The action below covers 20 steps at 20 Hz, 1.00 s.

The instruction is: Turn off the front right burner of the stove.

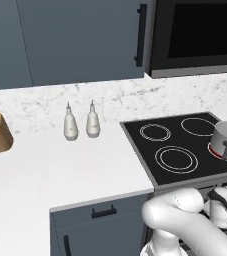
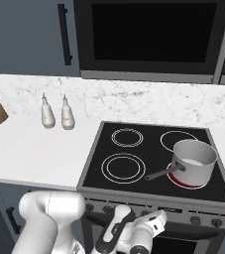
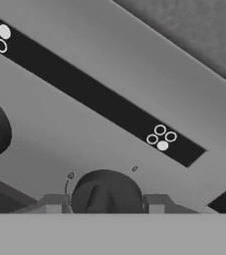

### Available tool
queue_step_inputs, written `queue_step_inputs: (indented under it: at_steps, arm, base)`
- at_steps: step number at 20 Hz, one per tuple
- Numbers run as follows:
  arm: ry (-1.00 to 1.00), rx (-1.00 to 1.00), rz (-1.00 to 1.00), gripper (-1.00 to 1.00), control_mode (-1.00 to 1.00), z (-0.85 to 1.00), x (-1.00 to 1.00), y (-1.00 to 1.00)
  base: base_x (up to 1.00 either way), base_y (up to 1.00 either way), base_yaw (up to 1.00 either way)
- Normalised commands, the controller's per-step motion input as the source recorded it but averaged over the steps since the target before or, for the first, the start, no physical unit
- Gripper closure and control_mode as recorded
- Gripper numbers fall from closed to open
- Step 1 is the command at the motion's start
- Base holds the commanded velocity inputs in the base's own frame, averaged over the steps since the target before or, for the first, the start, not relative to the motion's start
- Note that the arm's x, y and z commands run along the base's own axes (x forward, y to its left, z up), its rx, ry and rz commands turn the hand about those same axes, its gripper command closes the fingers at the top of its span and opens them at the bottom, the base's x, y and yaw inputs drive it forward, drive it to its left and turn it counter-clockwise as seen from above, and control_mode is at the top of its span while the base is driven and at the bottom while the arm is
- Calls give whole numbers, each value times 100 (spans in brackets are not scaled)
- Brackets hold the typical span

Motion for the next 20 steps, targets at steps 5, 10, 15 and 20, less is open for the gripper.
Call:
queue_step_inputs:
  at_steps: [5,10,15,20]
  arm:
    - [0,29,0,100,-100,-1,0,-28]
    - [1,44,0,100,-100,-2,0,-25]
    - [1,41,0,100,-100,0,0,-17]
    - [7,31,-3,100,-100,0,0,-2]
  base:
    - [0,0,0]
    - [0,0,0]
    - [0,0,0]
    - [0,0,0]
